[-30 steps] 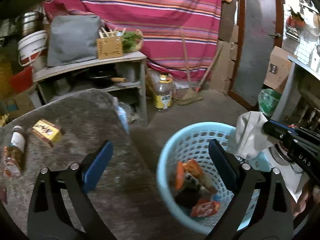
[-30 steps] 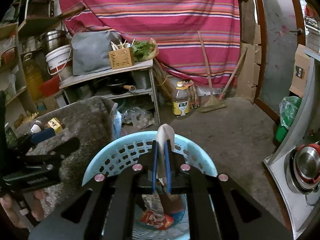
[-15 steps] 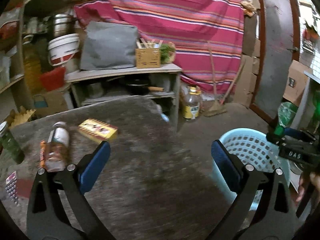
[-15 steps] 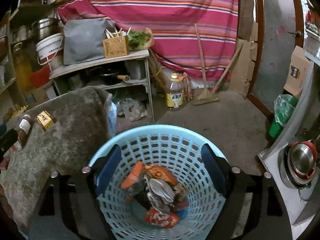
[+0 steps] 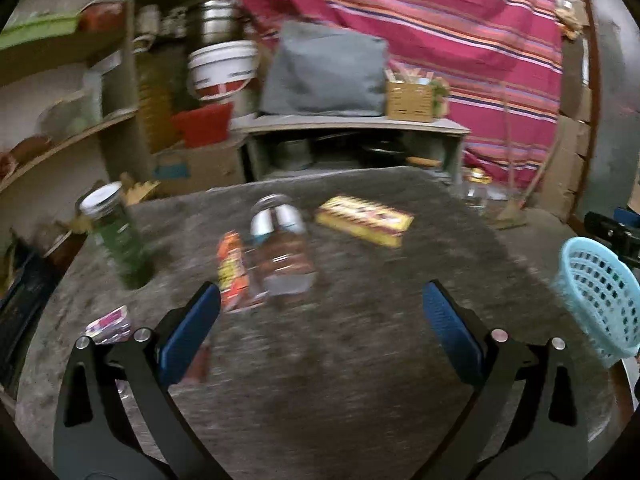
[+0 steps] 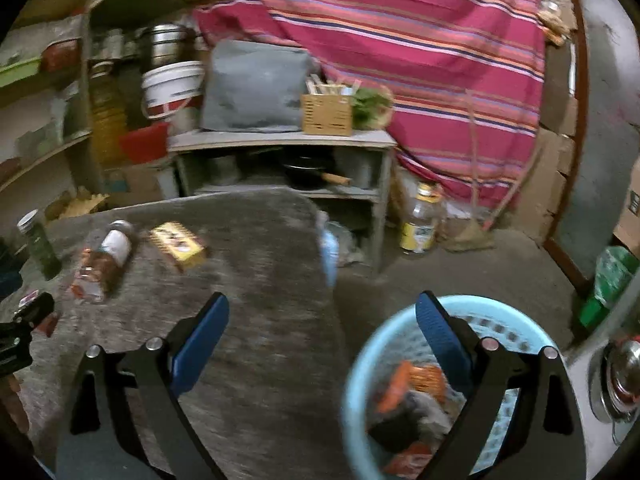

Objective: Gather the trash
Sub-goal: 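Move both open tools back over the table toward the remaining trash, then grasp the maroon scouring pad with the left tool and lift it, then grasp the orange-red snack bag with the right tool while the left tool holds the pad, then carry the scouring pad and snack bag to the blue basket and open both tools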

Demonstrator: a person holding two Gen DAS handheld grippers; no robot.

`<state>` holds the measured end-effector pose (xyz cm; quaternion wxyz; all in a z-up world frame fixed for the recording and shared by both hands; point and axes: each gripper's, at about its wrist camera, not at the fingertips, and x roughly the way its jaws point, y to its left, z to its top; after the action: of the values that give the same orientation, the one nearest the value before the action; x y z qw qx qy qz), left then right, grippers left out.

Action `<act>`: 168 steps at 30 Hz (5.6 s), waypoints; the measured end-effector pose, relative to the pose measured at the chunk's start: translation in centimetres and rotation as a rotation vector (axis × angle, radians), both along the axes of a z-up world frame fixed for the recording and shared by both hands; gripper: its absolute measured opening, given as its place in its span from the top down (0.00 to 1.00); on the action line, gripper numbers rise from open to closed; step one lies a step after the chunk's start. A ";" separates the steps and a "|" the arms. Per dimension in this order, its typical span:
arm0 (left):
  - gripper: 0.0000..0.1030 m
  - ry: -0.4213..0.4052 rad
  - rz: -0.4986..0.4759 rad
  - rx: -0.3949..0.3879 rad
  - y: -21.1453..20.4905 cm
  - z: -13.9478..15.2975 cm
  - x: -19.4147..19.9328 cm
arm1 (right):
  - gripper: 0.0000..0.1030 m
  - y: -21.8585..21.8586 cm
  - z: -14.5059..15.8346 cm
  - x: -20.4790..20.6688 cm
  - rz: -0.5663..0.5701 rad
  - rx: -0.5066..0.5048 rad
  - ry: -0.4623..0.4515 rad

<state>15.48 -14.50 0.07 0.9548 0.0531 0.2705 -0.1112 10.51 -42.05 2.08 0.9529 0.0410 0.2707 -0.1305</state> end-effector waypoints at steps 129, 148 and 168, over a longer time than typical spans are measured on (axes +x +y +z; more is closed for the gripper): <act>0.18 0.048 0.231 -0.020 24.1 -1.5 9.7 | 0.76 31.7 -5.6 16.9 0.318 -0.019 0.205; 0.18 0.058 0.175 -0.040 18.4 -0.7 6.2 | 0.82 23.3 -2.0 11.4 0.300 0.023 0.119; 0.18 0.045 -0.052 -0.063 4.1 1.0 1.8 | 0.83 8.7 -0.5 1.3 0.147 0.023 0.097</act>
<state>17.24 -10.40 1.07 0.9464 0.0275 0.2870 -0.1458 11.76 -33.37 1.57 0.9452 0.0258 0.3201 -0.0589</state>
